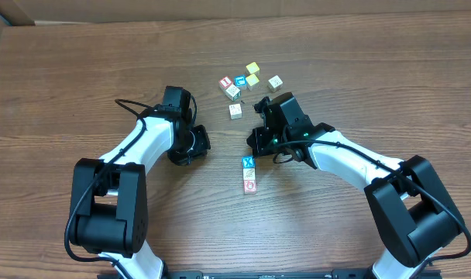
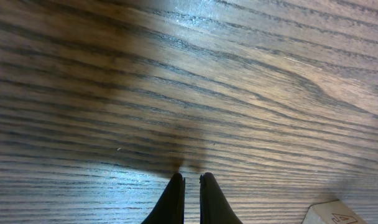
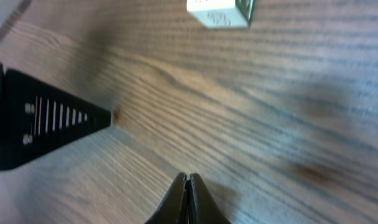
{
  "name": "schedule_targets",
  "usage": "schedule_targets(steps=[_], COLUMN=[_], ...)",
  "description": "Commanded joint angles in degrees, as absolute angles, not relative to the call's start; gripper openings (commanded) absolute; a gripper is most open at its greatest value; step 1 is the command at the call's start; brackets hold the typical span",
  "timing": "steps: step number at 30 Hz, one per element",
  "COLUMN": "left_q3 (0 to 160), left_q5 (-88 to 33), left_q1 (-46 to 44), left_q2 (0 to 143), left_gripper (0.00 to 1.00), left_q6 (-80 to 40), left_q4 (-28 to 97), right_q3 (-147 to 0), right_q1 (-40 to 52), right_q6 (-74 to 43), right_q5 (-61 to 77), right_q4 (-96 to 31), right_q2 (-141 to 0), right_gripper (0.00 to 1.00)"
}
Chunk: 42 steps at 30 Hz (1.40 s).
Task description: Flip 3 blocks
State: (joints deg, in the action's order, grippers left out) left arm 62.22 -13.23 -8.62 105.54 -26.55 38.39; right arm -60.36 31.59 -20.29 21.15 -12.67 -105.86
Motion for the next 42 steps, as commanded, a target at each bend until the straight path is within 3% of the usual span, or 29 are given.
schedule_targets(steps=[1, 42], left_q3=[61.91, 61.91], left_q5=[-13.37, -13.32], left_q1=[-8.69, -8.69], left_q2=[104.62, 104.62], left_gripper=[0.04, 0.04], left_q6=[-25.23, -25.23], left_q4=[38.79, 39.42], right_q3=[-59.96, -59.96], right_q1=[31.92, 33.01], right_q6=[-17.54, -19.73], right_q5=[24.12, 21.71], right_q4=[-13.72, -17.87], right_q2=[-106.65, -107.61], right_gripper=[0.04, 0.04])
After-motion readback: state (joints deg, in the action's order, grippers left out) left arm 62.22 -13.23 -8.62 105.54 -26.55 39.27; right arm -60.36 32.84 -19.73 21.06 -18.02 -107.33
